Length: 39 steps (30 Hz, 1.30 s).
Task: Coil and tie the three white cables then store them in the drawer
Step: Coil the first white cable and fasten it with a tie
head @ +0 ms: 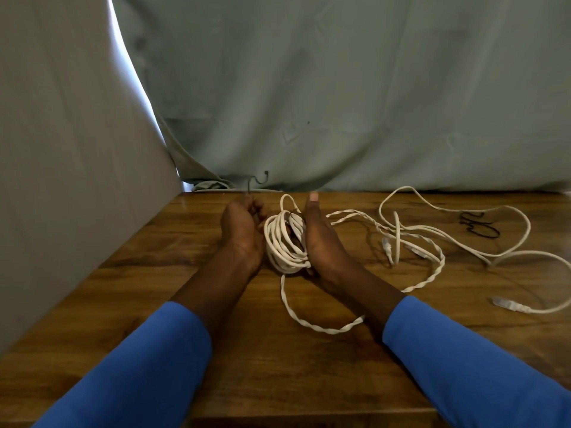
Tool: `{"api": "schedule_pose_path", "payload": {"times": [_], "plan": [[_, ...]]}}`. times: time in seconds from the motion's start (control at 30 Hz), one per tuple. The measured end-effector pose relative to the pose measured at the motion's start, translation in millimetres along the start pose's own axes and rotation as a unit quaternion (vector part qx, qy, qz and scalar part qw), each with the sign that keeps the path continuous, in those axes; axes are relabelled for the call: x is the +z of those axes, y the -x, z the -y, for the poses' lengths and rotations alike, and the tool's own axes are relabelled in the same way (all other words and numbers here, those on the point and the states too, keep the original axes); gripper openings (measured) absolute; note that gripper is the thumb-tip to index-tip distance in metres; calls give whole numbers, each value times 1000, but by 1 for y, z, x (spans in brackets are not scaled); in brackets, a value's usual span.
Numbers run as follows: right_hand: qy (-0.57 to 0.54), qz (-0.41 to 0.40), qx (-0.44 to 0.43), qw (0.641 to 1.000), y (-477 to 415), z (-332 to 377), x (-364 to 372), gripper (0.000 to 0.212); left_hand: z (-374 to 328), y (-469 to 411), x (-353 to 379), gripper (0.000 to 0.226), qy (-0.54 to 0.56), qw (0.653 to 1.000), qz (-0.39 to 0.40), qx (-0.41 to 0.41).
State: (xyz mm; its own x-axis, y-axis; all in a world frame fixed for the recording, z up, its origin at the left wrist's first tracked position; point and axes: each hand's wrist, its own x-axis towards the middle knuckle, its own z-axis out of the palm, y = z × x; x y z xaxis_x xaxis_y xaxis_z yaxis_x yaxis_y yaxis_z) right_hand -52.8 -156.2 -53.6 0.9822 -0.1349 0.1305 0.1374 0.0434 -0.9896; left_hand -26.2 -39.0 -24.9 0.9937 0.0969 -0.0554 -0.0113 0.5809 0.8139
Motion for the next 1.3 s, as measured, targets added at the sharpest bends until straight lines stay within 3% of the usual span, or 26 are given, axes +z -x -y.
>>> {"api": "schedule_pose_path", "payload": {"times": [0.07, 0.17, 0.27, 0.5, 0.67, 1.0, 1.17, 1.3], "plan": [[10, 3, -14, 1000, 3, 4, -2, 122, 1, 2, 0, 20, -105, 994, 8, 37], [44, 4, -21, 999, 6, 8, -3, 114, 1, 5, 2, 34, -148, 986, 31, 74], [62, -3, -18, 998, 6, 10, -5, 85, 3, 3, 0, 35, -176, 979, 36, 98], [69, 13, -49, 996, 4, 12, -12, 57, 0, 2, -6, 28, -189, 980, 60, 32], [58, 4, -40, 997, 1, 10, -13, 59, -1, 6, -3, 43, -136, 984, 111, 26], [142, 17, -77, 987, -4, 9, -22, 60, -5, 6, -13, 12, -237, 952, 185, 56], [131, 59, -69, 987, -2, 14, -29, 54, -9, 2, -18, 28, -191, 951, 243, -2], [80, 67, -42, 994, -1, 21, -33, 64, -8, 0, -25, 38, -253, 926, 280, -1]]}}
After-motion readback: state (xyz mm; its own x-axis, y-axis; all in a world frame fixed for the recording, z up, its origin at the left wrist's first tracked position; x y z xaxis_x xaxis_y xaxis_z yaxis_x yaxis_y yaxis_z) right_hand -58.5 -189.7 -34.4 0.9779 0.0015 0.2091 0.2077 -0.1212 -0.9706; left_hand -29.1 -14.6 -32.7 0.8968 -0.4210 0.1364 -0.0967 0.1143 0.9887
